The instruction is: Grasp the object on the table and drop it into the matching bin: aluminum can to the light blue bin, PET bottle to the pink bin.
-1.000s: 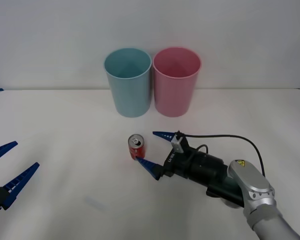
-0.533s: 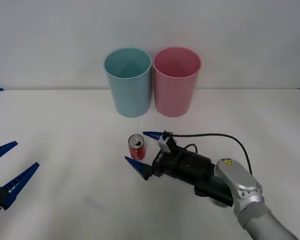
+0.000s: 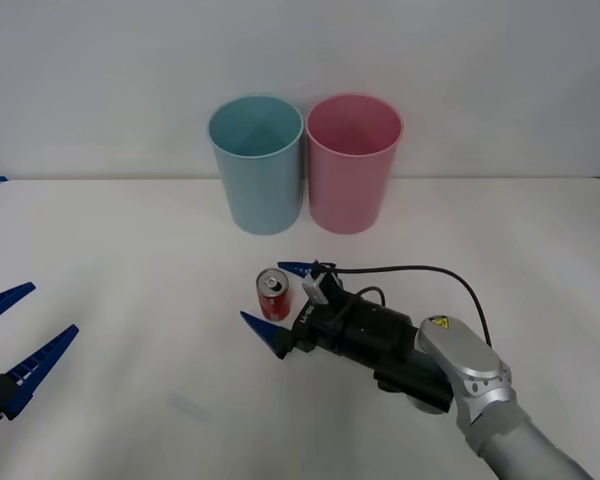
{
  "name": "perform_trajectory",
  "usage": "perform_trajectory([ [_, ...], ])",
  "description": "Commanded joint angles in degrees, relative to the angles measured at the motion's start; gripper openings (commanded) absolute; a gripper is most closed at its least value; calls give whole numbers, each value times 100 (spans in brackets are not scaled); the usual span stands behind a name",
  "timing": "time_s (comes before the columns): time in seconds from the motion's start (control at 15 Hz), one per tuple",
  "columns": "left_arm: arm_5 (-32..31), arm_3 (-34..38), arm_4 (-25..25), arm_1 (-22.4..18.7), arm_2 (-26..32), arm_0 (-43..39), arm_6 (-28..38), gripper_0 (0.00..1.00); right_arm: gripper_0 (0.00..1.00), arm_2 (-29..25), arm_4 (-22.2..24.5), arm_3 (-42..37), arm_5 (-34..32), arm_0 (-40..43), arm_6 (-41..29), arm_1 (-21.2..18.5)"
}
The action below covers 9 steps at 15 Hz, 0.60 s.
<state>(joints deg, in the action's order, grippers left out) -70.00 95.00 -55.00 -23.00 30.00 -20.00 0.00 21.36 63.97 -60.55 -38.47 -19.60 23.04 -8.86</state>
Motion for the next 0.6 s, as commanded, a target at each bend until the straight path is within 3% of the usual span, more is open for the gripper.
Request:
perform_trajectory([
  [0.07, 0, 0, 0, 0, 0, 0, 0, 100, 16, 44, -68, 0, 41, 0, 16, 7],
  [0.13, 0, 0, 0, 0, 0, 0, 0, 100, 2, 53, -68, 0, 67, -17, 34, 15],
  [0.6, 0, 0, 0, 0, 0, 0, 0, 100, 0, 70, -77, 0, 94, -26, 87, 7],
])
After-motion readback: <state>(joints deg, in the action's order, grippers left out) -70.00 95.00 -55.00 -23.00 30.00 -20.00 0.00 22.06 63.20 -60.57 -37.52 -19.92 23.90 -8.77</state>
